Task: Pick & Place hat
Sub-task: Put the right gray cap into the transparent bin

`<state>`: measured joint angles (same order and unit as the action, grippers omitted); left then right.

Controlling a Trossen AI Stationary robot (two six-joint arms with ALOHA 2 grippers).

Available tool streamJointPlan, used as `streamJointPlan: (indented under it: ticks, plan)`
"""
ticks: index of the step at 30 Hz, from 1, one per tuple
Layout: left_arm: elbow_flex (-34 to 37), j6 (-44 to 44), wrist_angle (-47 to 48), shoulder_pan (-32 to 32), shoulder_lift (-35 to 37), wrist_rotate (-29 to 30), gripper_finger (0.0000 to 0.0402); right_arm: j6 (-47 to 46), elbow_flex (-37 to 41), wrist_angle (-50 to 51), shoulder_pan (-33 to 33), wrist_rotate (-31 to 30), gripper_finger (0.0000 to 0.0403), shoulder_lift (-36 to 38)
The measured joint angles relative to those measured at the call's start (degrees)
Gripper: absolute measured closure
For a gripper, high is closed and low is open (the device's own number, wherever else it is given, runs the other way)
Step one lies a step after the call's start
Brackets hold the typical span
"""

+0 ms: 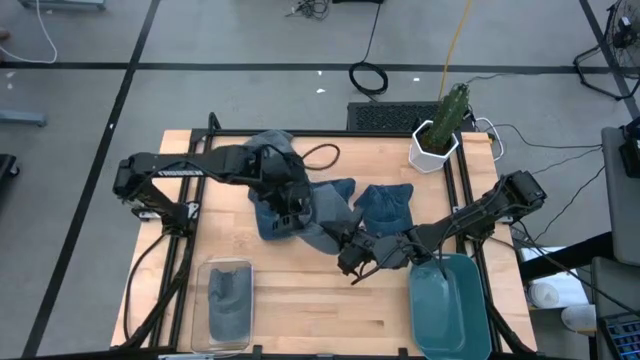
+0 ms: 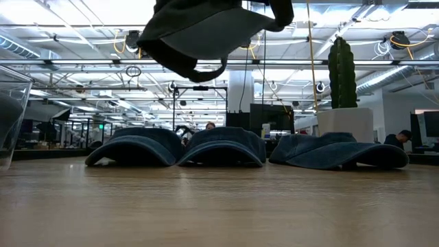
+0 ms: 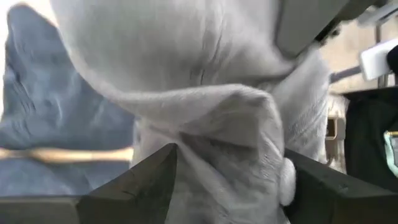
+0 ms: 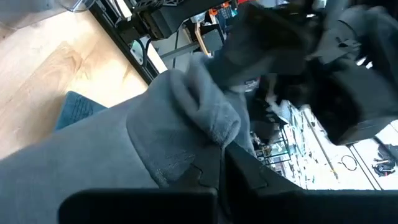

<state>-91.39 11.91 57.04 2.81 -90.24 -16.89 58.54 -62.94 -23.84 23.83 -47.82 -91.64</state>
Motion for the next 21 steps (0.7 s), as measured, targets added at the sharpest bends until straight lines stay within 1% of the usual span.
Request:
streamJointPlan:
  ticks: [2, 4, 7, 10, 16, 18, 21]
  plan:
    - [0.0, -0.3, -2.6, 0.5, 0.4, -0.3, 0.0147, 0.0, 0.0, 0.0, 0.0, 0.0, 0.0403, 0.0]
    - [0.0, -0.3, -4.8, 1.1, 0.6, -2.3, 0.0151, 0.0, 0.0, 0.0, 0.0, 0.0, 0.0403, 0.0]
    - [0.0, -0.3, -6.2, 1.8, 1.0, -5.2, 0.0179, 0.0, 0.0, 0.0, 0.0, 0.0, 0.0403, 0.0]
    - [0.0, -0.7, -5.4, 2.2, 0.7, -7.3, 0.0231, 0.0, 0.0, 0.1, 0.0, 0.1, 0.0403, 0.0]
    - [0.0, -6.7, -4.9, 2.2, 0.7, -9.6, 0.0375, -0.8, 0.0, 0.1, 0.0, 0.1, 0.0403, 0.0]
    - [-0.3, -8.4, -4.1, 2.1, 1.0, -10.3, 0.0382, -1.1, 0.0, 0.1, 0.0, 0.1, 0.0402, 0.0]
    - [-3.4, -8.9, -2.2, 1.4, 1.4, -8.3, 0.0376, -4.1, 0.0, 0.0, 0.0, 0.1, 0.0395, 0.0]
